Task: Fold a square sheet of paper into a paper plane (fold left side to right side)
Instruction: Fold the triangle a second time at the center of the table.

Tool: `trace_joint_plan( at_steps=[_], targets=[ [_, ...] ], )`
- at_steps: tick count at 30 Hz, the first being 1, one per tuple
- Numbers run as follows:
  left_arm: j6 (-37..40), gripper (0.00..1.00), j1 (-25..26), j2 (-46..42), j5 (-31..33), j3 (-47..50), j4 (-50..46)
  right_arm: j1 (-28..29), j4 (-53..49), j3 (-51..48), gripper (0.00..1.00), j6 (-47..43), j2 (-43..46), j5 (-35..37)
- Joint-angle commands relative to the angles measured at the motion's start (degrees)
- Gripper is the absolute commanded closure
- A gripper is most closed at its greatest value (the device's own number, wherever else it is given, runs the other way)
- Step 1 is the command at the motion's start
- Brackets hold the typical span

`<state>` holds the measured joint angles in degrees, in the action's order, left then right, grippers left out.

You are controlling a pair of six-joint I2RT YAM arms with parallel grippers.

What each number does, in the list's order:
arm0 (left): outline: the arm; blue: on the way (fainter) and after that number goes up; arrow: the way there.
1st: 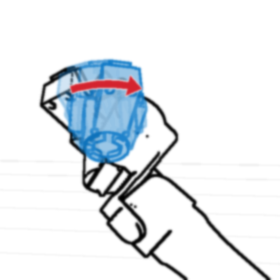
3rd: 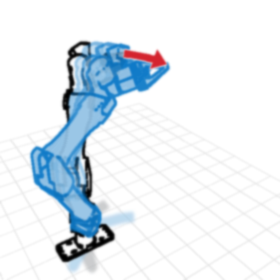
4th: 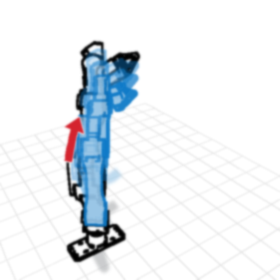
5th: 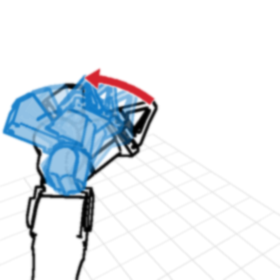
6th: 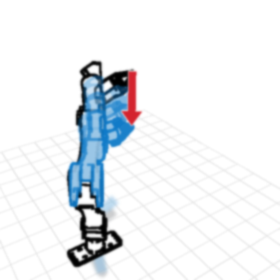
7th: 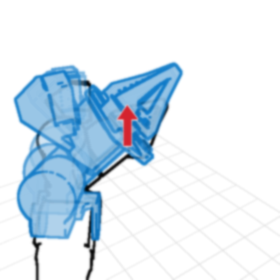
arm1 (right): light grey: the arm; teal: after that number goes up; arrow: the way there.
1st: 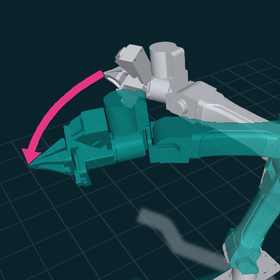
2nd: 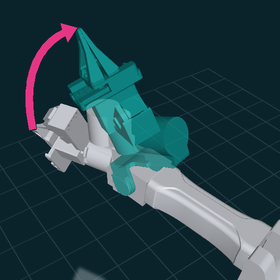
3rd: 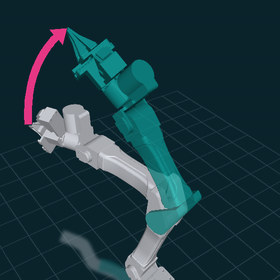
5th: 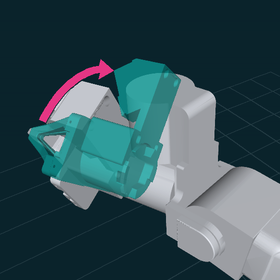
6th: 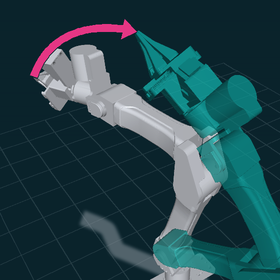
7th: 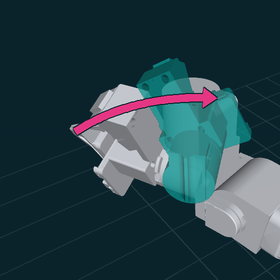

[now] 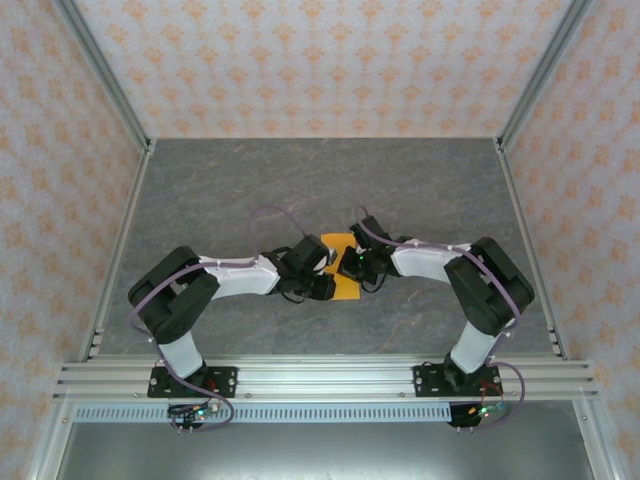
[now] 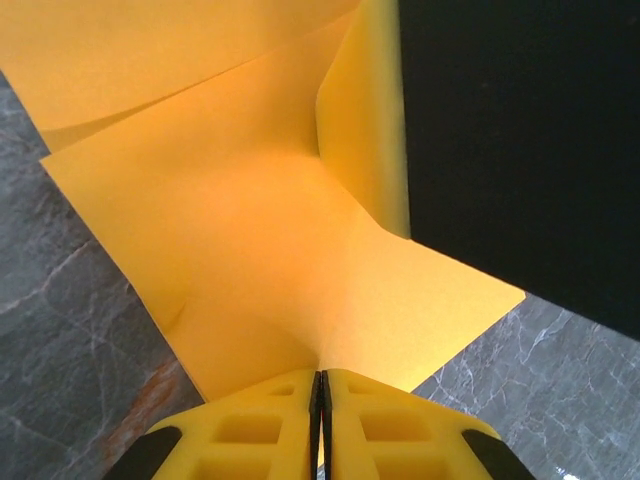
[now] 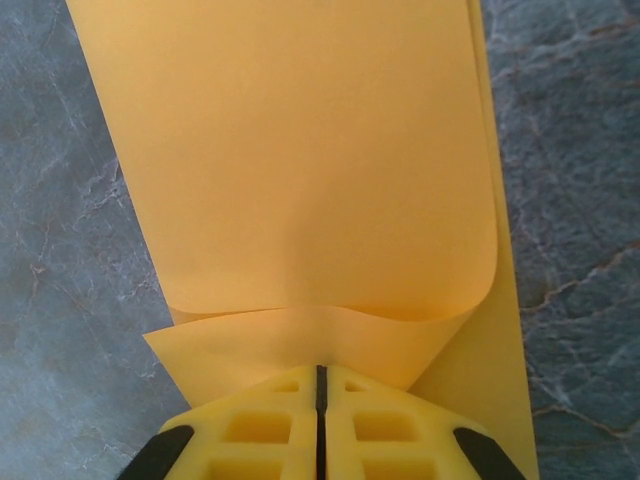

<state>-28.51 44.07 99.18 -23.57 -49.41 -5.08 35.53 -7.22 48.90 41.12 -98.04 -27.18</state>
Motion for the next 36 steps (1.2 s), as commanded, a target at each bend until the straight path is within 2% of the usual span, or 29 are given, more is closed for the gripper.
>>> trace_joint_plan(
  at_steps=[1,18,25,30,36],
  targets=[
    [-0.57,0.88,-0.48,0.06,1.56,1.57,-1.69,0.33,-5.50,0.53,0.92,-1.25,-0.89,2.83],
    [-6.12,0.92,-0.83,-7.74,0.90,10.45,-1.90,0.34,-6.00,0.60,0.91,-1.57,-0.78,3.07],
    [-6.34,0.92,-4.30,-13.91,-3.47,9.73,-1.20,0.45,-5.75,0.93,0.92,-1.49,-0.41,2.62],
    [-6.09,0.91,-4.55,-10.05,-8.68,4.84,1.40,0.55,-5.94,1.10,0.92,-1.48,-0.32,2.53],
    [-4.95,0.89,-4.53,-3.37,-9.88,0.57,1.88,0.66,-6.03,1.24,0.92,-1.49,-0.36,2.52]
  ],
)
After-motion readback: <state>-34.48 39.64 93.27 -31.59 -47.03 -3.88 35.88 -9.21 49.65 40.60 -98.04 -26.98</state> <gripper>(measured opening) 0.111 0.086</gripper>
